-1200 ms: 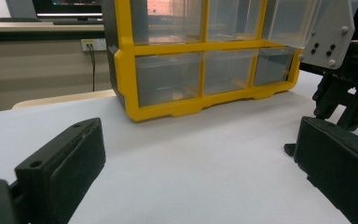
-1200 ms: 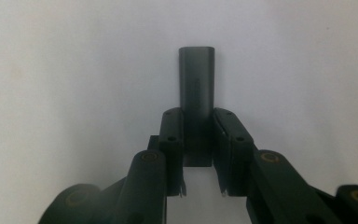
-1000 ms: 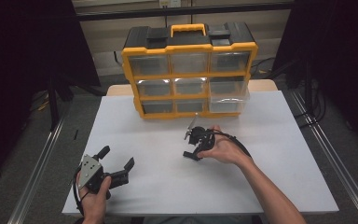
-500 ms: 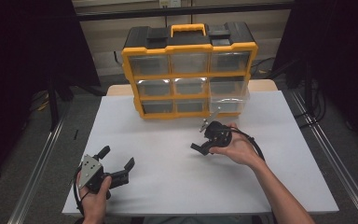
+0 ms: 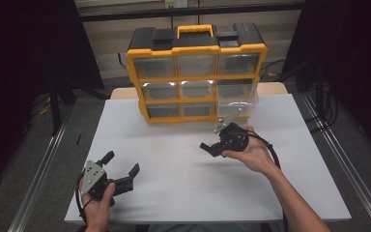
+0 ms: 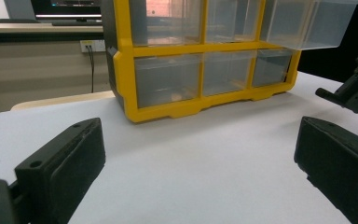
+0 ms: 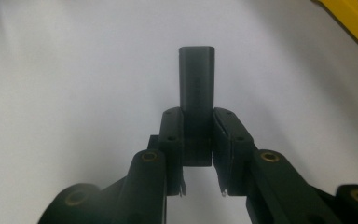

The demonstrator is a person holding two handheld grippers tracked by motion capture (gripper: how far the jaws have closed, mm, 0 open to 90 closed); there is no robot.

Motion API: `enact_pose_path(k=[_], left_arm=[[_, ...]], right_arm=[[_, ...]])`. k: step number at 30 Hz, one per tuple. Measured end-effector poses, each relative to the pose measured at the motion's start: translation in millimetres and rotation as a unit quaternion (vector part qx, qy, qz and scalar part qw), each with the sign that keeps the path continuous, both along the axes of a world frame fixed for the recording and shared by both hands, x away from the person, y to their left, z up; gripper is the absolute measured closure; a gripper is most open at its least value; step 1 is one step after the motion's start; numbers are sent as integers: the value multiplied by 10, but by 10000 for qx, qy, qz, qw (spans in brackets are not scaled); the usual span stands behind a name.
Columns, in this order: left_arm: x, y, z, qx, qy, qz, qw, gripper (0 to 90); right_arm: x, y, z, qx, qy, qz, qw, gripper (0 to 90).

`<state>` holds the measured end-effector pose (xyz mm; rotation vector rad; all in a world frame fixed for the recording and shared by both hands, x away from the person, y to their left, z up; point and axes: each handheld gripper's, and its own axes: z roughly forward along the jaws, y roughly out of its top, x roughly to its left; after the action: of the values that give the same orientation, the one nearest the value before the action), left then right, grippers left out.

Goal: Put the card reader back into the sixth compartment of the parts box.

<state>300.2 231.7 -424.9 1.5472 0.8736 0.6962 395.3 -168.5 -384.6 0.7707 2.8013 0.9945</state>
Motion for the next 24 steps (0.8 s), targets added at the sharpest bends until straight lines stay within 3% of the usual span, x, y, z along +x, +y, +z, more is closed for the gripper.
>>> enact_pose_path(k=[3,7,24], left_arm=[[-2,2,2,75,1,33,10000,19],[-8,-8,6,-15,-18,19,10000,19],[-4,-7,6,-40,-5,-8,10000,19]], right_arm=[[-16,-6,33,39,-46,15,10000,741],[-32,-52,91,117,-132,32,9998,741],[-88,-199,302,503,-414,-76,9978,741]])
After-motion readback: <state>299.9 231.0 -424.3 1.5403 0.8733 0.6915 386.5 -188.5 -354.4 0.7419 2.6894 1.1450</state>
